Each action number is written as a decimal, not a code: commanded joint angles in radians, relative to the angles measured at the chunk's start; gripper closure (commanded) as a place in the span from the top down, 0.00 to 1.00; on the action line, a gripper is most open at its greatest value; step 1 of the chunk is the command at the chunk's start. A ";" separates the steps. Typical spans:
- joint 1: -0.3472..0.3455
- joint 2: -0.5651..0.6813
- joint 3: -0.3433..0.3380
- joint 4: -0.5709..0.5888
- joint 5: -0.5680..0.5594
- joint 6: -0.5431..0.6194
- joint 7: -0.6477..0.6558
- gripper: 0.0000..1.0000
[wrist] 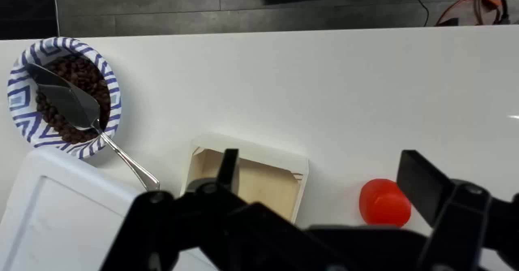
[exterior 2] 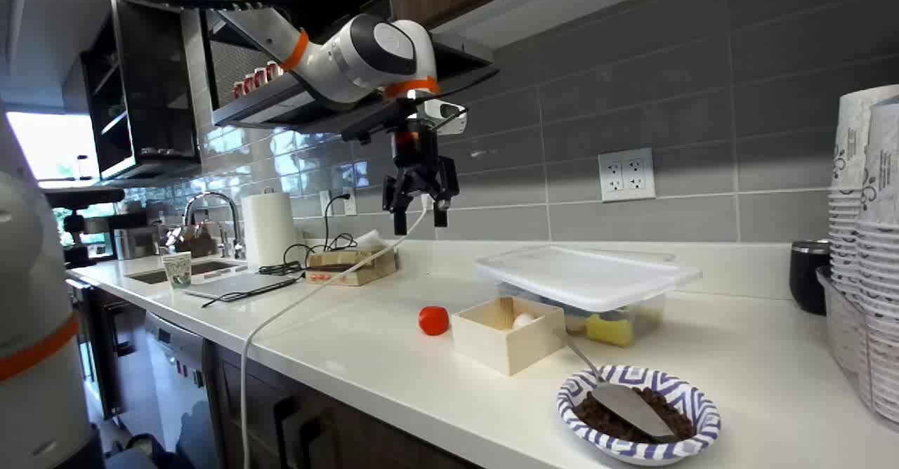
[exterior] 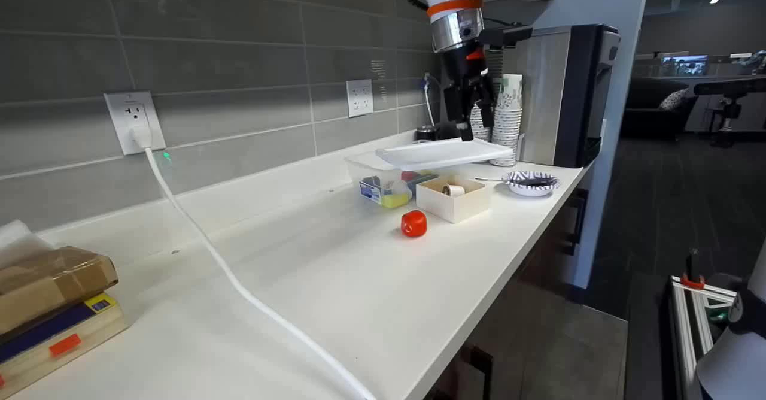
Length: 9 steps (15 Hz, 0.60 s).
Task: Push the white lid to the counter, then move the red object to the crate
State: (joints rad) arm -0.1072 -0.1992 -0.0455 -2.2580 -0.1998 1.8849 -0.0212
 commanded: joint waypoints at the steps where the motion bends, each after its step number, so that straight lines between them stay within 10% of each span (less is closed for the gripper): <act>1: 0.010 0.000 -0.010 0.002 -0.002 -0.002 0.002 1.00; 9: -0.013 0.021 -0.036 0.031 0.058 0.019 0.128 1.00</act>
State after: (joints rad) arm -0.1078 -0.1949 -0.0572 -2.2549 -0.1882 1.8914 0.0296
